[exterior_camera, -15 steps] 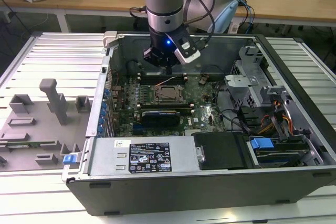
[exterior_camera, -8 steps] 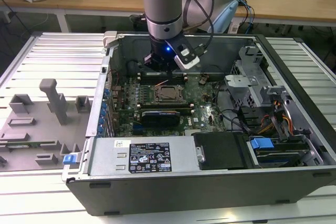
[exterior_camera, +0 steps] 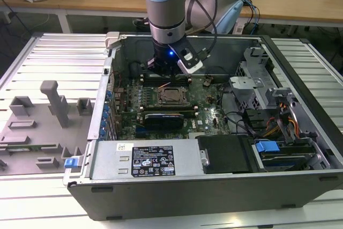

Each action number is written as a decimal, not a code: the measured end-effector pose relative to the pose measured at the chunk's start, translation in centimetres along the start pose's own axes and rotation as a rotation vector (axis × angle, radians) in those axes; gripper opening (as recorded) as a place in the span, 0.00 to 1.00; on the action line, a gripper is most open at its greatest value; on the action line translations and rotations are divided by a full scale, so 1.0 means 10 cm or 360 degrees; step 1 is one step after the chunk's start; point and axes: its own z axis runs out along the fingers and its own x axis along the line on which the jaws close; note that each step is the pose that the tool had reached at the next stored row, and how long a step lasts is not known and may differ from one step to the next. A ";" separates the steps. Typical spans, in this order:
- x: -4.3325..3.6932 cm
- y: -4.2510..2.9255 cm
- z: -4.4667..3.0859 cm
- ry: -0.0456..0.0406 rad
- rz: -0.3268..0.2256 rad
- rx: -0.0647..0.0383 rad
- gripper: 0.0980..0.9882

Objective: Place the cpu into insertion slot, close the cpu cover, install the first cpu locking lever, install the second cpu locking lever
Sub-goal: 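Install the first cpu locking lever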

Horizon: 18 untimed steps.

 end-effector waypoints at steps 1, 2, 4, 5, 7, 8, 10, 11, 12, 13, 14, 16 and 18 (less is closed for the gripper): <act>0.000 0.008 0.005 0.0000 -0.0001 0.0003 0.01; -0.001 0.022 0.012 0.0001 -0.0001 0.0007 0.01; -0.002 0.043 0.021 0.0001 -0.0002 0.0013 0.01; -0.002 0.052 0.024 0.0001 -0.0001 0.0016 0.01; -0.007 0.072 0.037 0.0001 0.0001 0.0027 0.01; -0.009 0.078 0.041 0.0002 0.0002 0.0031 0.01; -0.013 0.087 0.049 0.0002 0.0003 0.0041 0.01; -0.015 0.091 0.053 0.0002 0.0003 0.0044 0.01; -0.023 0.100 0.064 0.0003 0.0004 0.0054 0.01; -0.028 0.105 0.071 0.0003 0.0004 0.0060 0.01; -0.033 0.106 0.075 0.0003 0.0005 0.0065 0.01; -0.036 0.109 0.078 0.0003 0.0006 0.0073 0.01; -0.036 0.109 0.078 0.0003 0.0006 0.0073 0.01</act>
